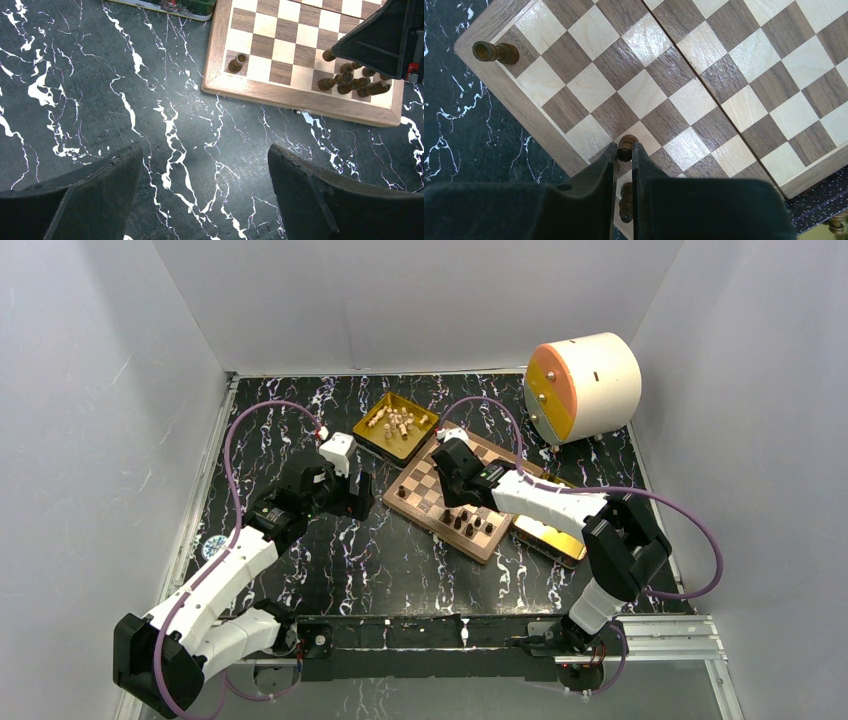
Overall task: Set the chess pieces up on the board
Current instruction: Place the chess piece on the chessboard.
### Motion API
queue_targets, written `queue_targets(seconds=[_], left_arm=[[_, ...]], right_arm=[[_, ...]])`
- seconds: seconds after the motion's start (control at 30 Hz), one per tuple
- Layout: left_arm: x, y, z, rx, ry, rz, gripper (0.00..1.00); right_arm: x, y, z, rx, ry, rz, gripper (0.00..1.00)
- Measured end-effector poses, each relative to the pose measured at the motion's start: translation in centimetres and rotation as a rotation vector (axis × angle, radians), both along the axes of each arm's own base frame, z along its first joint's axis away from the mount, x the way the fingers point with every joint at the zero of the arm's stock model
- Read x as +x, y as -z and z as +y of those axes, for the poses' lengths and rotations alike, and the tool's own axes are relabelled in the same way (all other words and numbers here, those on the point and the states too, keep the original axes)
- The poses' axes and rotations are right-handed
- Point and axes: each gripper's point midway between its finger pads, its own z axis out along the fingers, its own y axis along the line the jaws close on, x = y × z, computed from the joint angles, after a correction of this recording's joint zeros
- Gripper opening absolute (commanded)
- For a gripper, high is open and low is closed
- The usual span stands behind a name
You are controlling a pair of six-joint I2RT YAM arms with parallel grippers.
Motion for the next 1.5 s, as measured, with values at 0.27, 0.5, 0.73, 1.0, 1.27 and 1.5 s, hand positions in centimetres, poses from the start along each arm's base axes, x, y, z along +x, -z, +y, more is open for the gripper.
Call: queue_targets(seconds=[0.27,0.5,0.73,1.0,1.27,1.5], left_arm=[[0.0,0.0,0.0,0.001,-0.001,-0.001,0.92],[0.0,0.0,-0.1,0.001,0.002,-0.001,0.93],[0.0,0.0,-0.1,0.002,0.004,-0.001,0.93],[0.0,0.0,-0.1,0.003,0.006,-0.002,0.93],[0.0,0.0,-0.1,0.003,0.006,-0.002,0.93],[-0.1,0.0,-0.1,0.004,0.006,-0.002,0.93]], right_arm=[[0.0,0.3,-0.2,-0.003,0.024,0.007,0.16],[-0.4,1.1,-0.6,-0.015,0.031,0.024,0.16],[-0.6,1.3,-0.7,-0.013,0.04,0.031,0.18],[-0.6,1.3,-0.7,-0.01,0.044,0.032,0.19],[-0.7,1.7,-0.8,-0.015,0.045,0.036,0.21],[-0.7,1.8,-0.9,-0.018,0.047,0.036,0.3]])
